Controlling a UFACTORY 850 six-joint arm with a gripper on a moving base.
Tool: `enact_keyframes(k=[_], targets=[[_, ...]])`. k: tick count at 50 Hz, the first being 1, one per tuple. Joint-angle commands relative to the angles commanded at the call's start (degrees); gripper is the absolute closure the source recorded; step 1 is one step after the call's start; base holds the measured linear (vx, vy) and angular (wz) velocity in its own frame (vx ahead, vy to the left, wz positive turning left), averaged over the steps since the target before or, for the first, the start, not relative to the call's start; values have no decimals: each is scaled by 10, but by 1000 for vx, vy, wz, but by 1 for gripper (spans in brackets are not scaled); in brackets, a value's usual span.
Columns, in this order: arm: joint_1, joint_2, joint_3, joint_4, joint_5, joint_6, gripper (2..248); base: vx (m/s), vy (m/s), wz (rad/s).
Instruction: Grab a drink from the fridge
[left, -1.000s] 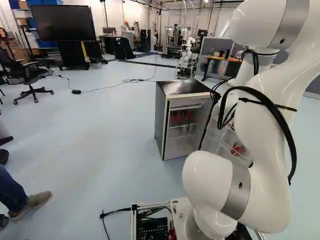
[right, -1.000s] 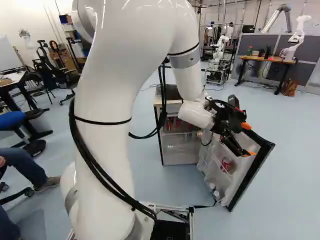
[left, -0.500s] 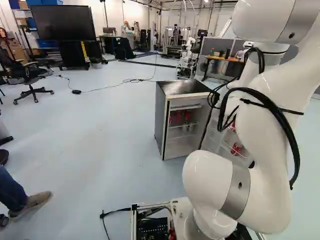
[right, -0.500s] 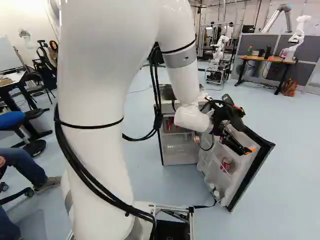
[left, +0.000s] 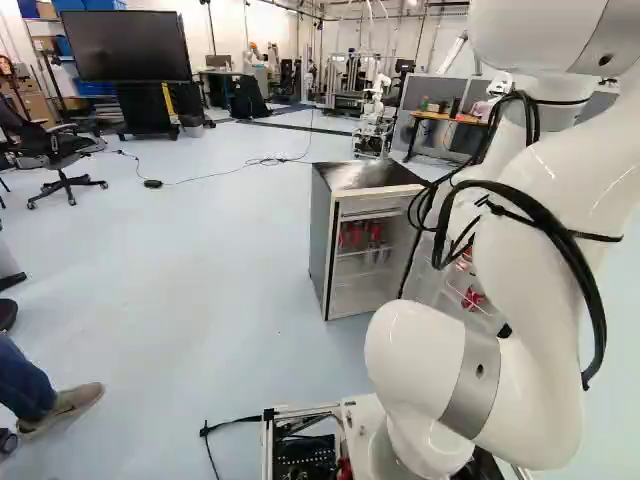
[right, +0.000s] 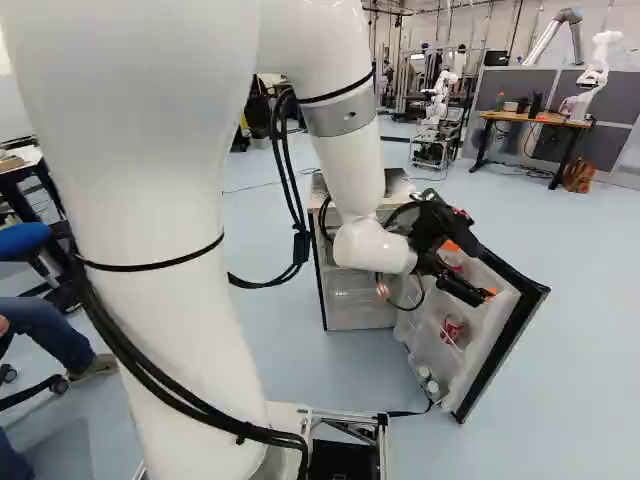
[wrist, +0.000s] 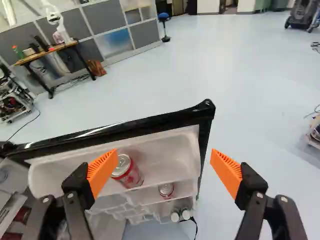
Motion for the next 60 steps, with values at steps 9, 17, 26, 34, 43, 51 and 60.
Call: enact_keyframes(k=[9,17,26,34,43,51,60], targets=[[10,24,27,-54,-6,0,3,0,0,0],[20,44,50,-102,-10,0,3,0,0,0],[31,68,76,-156,-11,0,3,0,0,0],[41,90,100,-205,-11,0,3,0,0,0],[52,116,127,-259,-11,0,3,0,0,0],[63,139,150,-307,-11,0,3,0,0,0],[76,165,176,-361,-11,0,3,0,0,0]])
